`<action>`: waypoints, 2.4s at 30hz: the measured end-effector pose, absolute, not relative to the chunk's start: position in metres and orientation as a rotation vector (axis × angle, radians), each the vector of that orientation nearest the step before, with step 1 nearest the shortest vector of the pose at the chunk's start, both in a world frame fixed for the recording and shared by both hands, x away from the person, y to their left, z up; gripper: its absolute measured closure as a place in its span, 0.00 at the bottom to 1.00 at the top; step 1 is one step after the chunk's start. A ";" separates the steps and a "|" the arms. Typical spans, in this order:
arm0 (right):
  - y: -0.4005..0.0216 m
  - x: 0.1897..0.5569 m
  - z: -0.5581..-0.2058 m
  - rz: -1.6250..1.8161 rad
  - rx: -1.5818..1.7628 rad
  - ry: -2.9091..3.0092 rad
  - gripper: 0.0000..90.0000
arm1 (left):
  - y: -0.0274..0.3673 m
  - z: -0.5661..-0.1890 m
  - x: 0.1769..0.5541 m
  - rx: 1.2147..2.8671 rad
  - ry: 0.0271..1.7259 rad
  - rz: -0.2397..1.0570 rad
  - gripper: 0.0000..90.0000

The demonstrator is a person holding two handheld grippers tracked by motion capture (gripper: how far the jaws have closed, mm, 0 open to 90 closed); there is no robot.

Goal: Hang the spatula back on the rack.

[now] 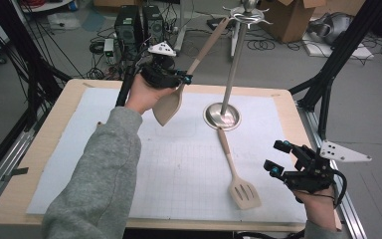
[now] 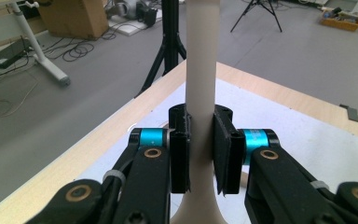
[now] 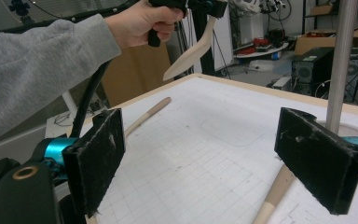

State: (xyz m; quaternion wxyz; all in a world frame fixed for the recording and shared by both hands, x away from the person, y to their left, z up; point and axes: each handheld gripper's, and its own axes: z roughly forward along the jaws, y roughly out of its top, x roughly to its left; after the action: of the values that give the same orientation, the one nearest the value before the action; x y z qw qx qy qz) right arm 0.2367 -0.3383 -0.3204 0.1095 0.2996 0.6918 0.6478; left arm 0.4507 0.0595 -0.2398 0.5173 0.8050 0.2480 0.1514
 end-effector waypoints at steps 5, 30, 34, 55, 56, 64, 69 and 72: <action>-0.338 0.238 -0.321 1.908 0.876 2.036 0.17 | 0.055 -0.244 0.456 1.954 0.595 0.375 0.87; -0.342 0.243 -0.325 1.931 0.900 2.029 0.16 | 0.016 -0.256 0.479 2.038 0.603 0.418 0.87; -0.344 0.243 -0.326 1.934 0.904 2.027 0.17 | 0.010 -0.257 0.481 2.043 0.606 0.413 0.87; -0.347 0.243 -0.327 1.946 0.910 2.015 0.16 | -0.004 -0.262 0.487 2.042 0.630 0.446 0.86; -0.347 0.243 -0.327 1.946 0.911 2.014 0.16 | -0.005 -0.262 0.487 2.043 0.628 0.447 0.86; -0.348 0.243 -0.327 1.944 0.906 2.007 0.16 | -0.008 -0.264 0.487 2.032 0.628 0.449 0.86; -0.348 0.243 -0.327 1.945 0.916 2.010 0.16 | -0.009 -0.265 0.486 2.028 0.613 0.465 0.84; -0.348 0.243 -0.327 1.945 0.919 2.009 0.16 | -0.009 -0.263 0.485 2.014 0.607 0.480 0.74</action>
State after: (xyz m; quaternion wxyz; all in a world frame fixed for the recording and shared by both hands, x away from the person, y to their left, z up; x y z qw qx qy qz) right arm 0.2426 -0.3483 -0.3272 0.0987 0.3106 0.6792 0.6576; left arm 0.4851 -0.0091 -0.2632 0.4723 0.8229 0.2478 0.1961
